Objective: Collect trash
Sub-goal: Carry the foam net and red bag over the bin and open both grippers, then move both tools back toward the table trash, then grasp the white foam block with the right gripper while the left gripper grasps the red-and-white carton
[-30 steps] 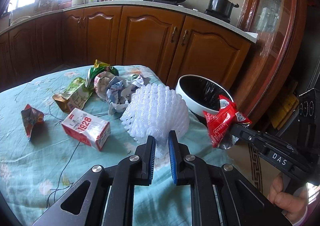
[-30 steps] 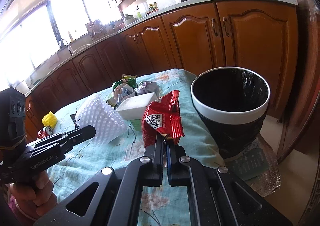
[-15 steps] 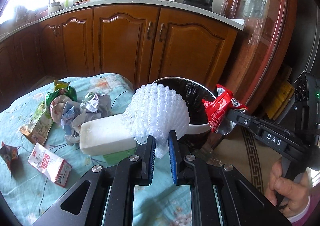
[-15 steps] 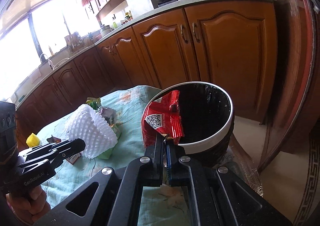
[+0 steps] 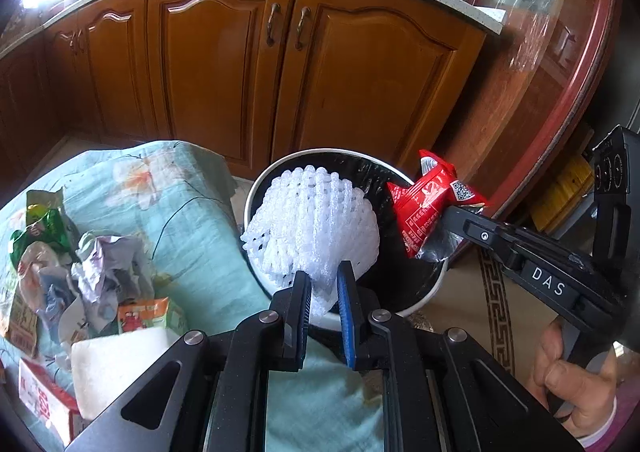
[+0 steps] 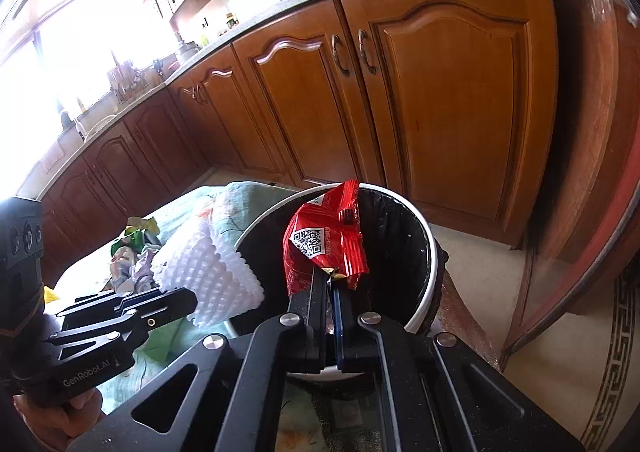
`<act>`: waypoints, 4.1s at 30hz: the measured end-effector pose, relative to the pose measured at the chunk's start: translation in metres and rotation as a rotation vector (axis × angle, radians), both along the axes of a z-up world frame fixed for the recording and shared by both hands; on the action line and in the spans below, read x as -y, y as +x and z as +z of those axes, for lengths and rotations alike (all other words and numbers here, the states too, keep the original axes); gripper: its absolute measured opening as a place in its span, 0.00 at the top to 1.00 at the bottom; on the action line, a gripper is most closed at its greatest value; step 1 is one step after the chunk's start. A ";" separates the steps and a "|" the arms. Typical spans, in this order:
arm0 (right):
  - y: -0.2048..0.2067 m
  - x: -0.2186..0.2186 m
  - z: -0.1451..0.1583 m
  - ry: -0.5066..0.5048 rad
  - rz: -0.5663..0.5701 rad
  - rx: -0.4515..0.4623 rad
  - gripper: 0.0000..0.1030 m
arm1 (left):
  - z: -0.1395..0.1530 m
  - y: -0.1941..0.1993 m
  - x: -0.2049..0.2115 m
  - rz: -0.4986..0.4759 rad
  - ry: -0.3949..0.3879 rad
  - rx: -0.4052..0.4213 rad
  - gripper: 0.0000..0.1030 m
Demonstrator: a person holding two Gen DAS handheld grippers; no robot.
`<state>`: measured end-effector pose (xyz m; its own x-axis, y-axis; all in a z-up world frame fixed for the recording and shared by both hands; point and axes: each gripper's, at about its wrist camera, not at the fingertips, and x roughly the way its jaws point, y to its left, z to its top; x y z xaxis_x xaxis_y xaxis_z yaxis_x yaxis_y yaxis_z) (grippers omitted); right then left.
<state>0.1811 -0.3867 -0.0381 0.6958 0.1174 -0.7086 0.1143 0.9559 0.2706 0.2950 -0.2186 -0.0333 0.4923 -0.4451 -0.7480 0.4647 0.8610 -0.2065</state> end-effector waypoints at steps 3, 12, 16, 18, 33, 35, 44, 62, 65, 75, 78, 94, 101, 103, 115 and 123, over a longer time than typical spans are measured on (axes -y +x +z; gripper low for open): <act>0.010 0.006 -0.006 -0.004 0.000 -0.022 0.98 | -0.007 0.022 0.016 -0.006 0.022 -0.017 0.88; 0.029 0.020 -0.024 0.019 -0.013 -0.084 0.81 | -0.029 0.060 0.034 0.009 0.025 -0.081 0.57; 0.026 0.022 -0.024 0.035 -0.022 -0.074 0.63 | -0.030 0.055 0.034 0.018 0.010 -0.068 0.45; 0.021 0.023 -0.023 0.045 -0.028 -0.064 0.62 | -0.032 0.050 0.027 0.022 0.001 -0.063 0.41; -0.024 -0.014 -0.018 0.143 -0.019 -0.001 0.35 | -0.018 -0.045 -0.047 0.113 -0.106 0.028 0.38; -0.029 -0.022 -0.018 0.156 -0.010 0.001 0.33 | -0.018 -0.056 -0.059 0.127 -0.118 0.028 0.38; -0.041 -0.066 -0.024 0.201 0.041 -0.003 0.32 | -0.011 -0.100 -0.117 0.233 -0.145 0.027 0.38; -0.035 -0.143 -0.030 0.196 0.182 -0.017 0.32 | -0.018 -0.131 -0.211 0.469 -0.121 -0.028 0.38; -0.029 -0.151 -0.027 0.195 0.197 -0.005 0.32 | -0.020 -0.127 -0.219 0.503 -0.104 -0.038 0.33; 0.001 -0.166 -0.031 0.216 0.225 -0.003 0.32 | -0.038 -0.085 -0.229 0.569 -0.144 -0.164 0.22; 0.008 -0.170 -0.035 0.210 0.238 -0.018 0.54 | -0.047 -0.069 -0.229 0.581 -0.140 -0.192 0.22; -0.056 -0.186 -0.051 0.230 0.380 -0.136 0.68 | -0.038 -0.097 -0.238 0.468 -0.012 -0.087 0.52; -0.061 -0.170 -0.051 0.243 0.330 -0.115 0.38 | -0.035 -0.097 -0.244 0.507 -0.075 -0.129 0.30; -0.058 -0.174 -0.047 0.229 0.345 -0.094 0.37 | -0.035 -0.091 -0.241 0.523 -0.090 -0.141 0.27; -0.039 -0.190 -0.057 0.225 0.452 -0.112 0.35 | -0.046 -0.055 -0.201 0.408 0.012 -0.101 0.36; -0.056 -0.201 -0.059 0.273 0.540 -0.171 0.46 | -0.040 -0.085 -0.209 0.123 0.131 -0.104 0.59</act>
<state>0.1248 -0.1854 -0.0975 0.3679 0.6130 -0.6993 -0.3019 0.7900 0.5337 0.2097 -0.0093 -0.0731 0.4543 -0.2815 -0.8452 0.3360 0.9328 -0.1300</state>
